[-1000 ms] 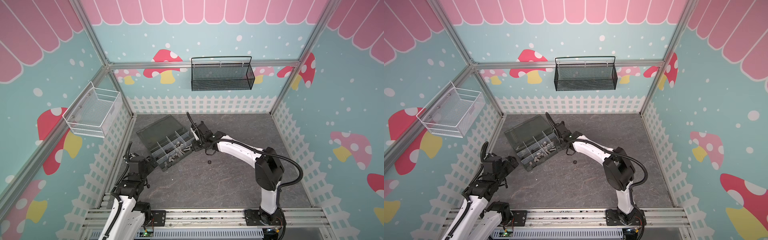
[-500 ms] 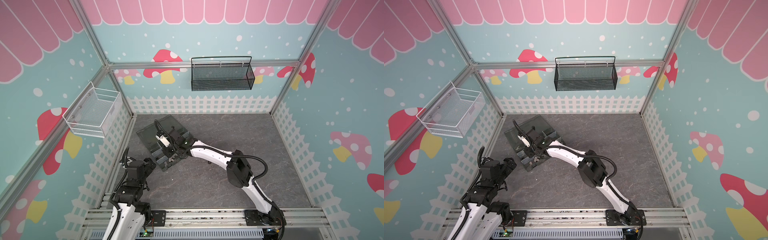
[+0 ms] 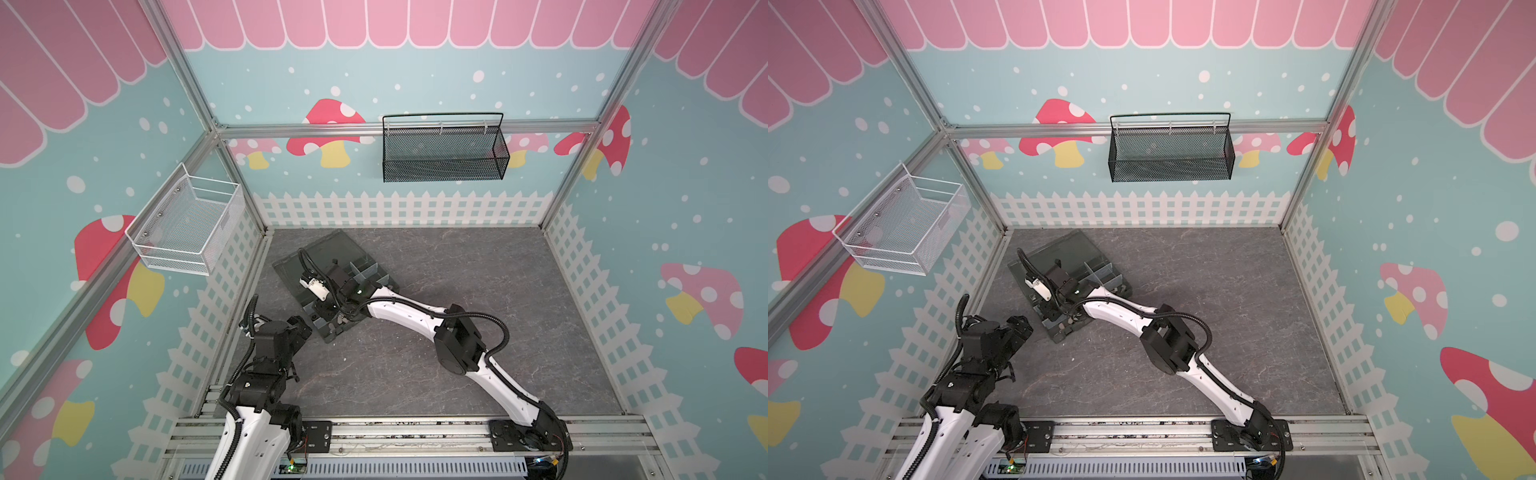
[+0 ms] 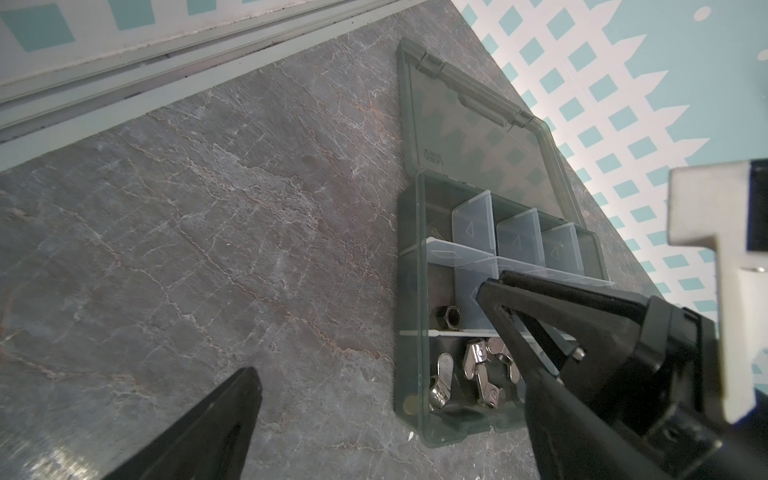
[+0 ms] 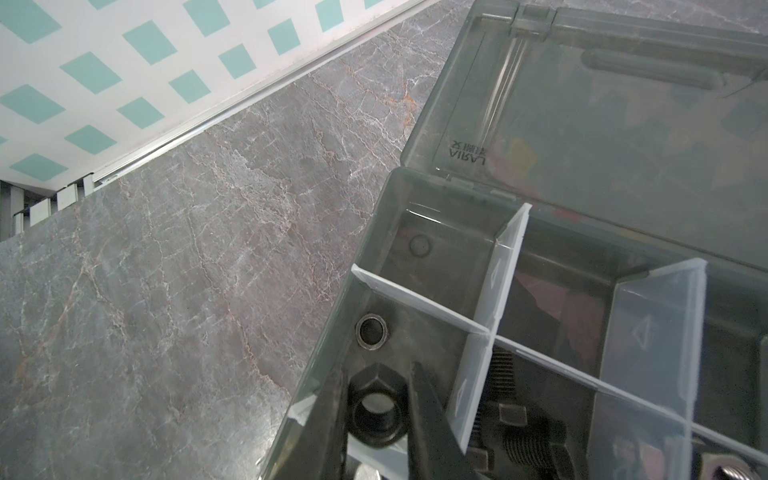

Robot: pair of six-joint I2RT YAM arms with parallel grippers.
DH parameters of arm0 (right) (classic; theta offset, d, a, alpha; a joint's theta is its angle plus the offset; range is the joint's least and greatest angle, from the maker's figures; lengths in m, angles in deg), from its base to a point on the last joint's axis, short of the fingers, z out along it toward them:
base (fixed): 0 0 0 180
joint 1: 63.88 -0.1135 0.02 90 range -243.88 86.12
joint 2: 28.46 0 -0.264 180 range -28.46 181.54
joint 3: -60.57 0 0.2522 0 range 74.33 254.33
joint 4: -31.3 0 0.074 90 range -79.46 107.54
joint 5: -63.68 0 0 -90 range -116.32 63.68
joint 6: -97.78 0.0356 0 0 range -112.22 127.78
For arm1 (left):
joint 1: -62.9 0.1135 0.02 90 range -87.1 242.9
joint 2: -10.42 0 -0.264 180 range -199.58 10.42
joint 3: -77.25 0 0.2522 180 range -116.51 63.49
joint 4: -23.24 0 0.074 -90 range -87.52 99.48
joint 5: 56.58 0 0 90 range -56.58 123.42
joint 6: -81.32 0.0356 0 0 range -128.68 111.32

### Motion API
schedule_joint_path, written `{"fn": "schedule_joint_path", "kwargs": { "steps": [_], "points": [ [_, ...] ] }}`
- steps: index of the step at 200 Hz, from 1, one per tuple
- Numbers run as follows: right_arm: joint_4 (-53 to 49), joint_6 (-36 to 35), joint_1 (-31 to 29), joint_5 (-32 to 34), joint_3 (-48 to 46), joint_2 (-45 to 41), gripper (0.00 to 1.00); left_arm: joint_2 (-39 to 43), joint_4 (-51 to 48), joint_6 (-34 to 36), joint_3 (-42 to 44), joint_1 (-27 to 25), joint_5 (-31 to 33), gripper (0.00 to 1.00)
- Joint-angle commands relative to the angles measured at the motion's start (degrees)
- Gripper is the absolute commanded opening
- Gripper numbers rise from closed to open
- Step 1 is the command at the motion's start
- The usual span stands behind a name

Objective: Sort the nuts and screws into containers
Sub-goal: 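Open the right gripper over the dark-nut compartment to drop the nut, then move the right gripper back over the last dark nut on the table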

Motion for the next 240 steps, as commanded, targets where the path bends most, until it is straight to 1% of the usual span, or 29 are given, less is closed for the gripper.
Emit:
{"fn": "schedule_joint_path", "kwargs": {
  "steps": [1, 14, 22, 31, 50, 74, 94, 125, 149, 169, 234, 240],
  "points": [
    [0.3, -1.4, -0.1, -0.2, 2.8, 1.8, 0.25, 0.4, -0.8, -0.9, 0.2, 0.3, 1.3, 1.0],
    [0.1, -1.6, -0.1, 0.0, 3.0, 2.0, 0.27, 0.5, -1.2, -0.7, -0.1, 0.3, 1.3, 1.0],
    [0.0, -1.6, 0.0, 0.2, 3.0, 1.9, 0.31, 0.4, -1.3, -0.5, -0.3, 0.3, 1.5, 1.0],
    [-0.2, -1.5, -0.1, 0.6, 3.0, 1.9, 0.38, 0.5, -1.7, -0.4, -0.4, 0.3, 1.7, 1.0],
    [-0.3, -1.5, -0.1, 0.8, 3.1, 1.5, 0.44, 0.6, -1.9, -0.2, -0.7, 0.3, 2.0, 1.0],
    [-0.5, -1.5, 0.0, 1.8, 3.1, 0.5, 0.44, 0.7, -2.0, -0.1, -0.9, 0.3, 2.0, 1.0],
    [-1.2, -1.2, 0.0, 4.0, 3.0, -0.9, 0.44, 0.9, -2.4, 0.1, -1.0, 0.3, 2.1, 1.0],
    [-1.7, 1.5, 0.7, 6.9, -0.2, -4.8, 0.43, 1.0, -2.7, 0.4, -1.2, 0.3, 2.3, 0.99],
    [-1.6, 4.5, 1.3, 9.4, -6.0, -9.8, 0.43, 1.0, -2.7, 0.5, -1.3, 0.3, 2.4, 1.0],
    [-0.6, 7.1, 2.1, 11.2, -13.2, -15.3, 0.43, 0.9, -2.8, 0.6, -1.4, 0.3, 2.4, 1.0],
    [2.5, 14.6, 7.4, 14.5, -43.7, -36.2, 0.46, 0.6, -2.8, 1.0, -1.6, 0.3, 2.3, 1.0],
    [2.5, 15.3, 8.0, 14.6, -46.4, -39.3, 0.46, 0.5, -2.7, 1.0, -1.7, 0.3, 2.4, 1.0]
  ]
}}
